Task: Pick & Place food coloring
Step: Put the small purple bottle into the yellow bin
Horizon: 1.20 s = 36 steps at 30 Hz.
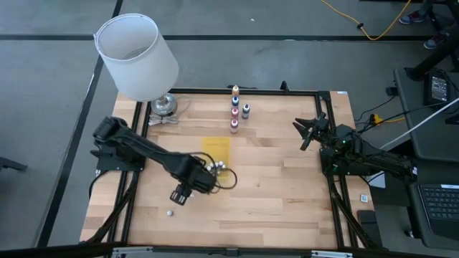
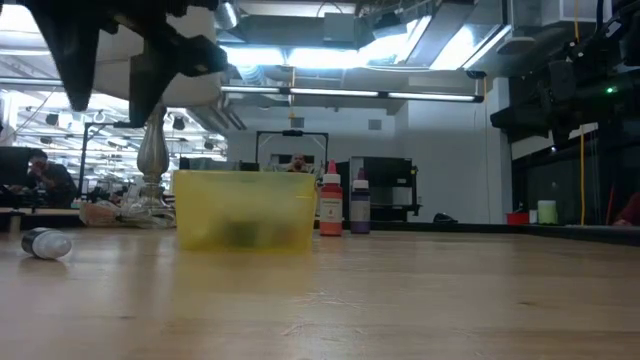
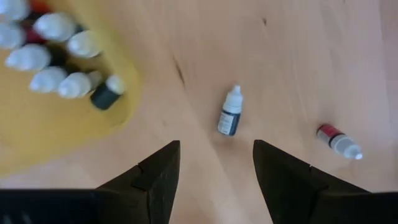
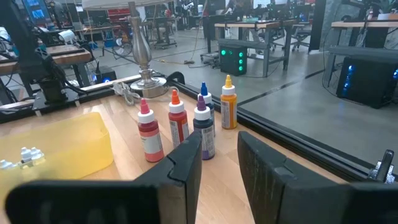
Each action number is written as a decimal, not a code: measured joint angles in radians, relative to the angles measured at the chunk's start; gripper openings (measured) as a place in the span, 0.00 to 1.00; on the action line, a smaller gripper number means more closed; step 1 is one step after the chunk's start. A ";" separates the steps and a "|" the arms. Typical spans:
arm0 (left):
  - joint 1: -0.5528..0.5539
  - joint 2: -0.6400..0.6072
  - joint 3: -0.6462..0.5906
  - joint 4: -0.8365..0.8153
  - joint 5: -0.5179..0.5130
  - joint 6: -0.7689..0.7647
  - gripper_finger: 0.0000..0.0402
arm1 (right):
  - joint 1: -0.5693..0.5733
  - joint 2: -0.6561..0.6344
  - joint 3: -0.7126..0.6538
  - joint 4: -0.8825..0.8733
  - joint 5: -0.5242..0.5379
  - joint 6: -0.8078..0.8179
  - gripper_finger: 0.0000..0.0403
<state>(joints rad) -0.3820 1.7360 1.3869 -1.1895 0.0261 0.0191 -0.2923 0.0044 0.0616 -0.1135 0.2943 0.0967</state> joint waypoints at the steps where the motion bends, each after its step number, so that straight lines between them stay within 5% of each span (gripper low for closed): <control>1: -0.009 0.025 0.019 -0.011 0.000 0.015 0.49 | 0.000 0.000 0.000 0.000 0.000 0.000 0.26; 20: -0.162 0.343 0.122 -0.053 -0.096 0.114 0.49 | 0.000 0.000 0.000 0.000 0.000 0.000 0.26; 27: -0.154 0.385 0.122 -0.052 -0.178 0.166 0.49 | 0.000 0.000 0.000 0.000 0.000 0.000 0.26; 36: -0.144 0.392 0.122 -0.029 -0.137 0.202 0.49 | 0.000 0.000 0.000 0.000 0.000 0.000 0.26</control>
<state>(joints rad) -0.5258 2.1281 1.5085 -1.2183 -0.1104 0.2213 -0.2924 0.0042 0.0616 -0.1135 0.2943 0.0963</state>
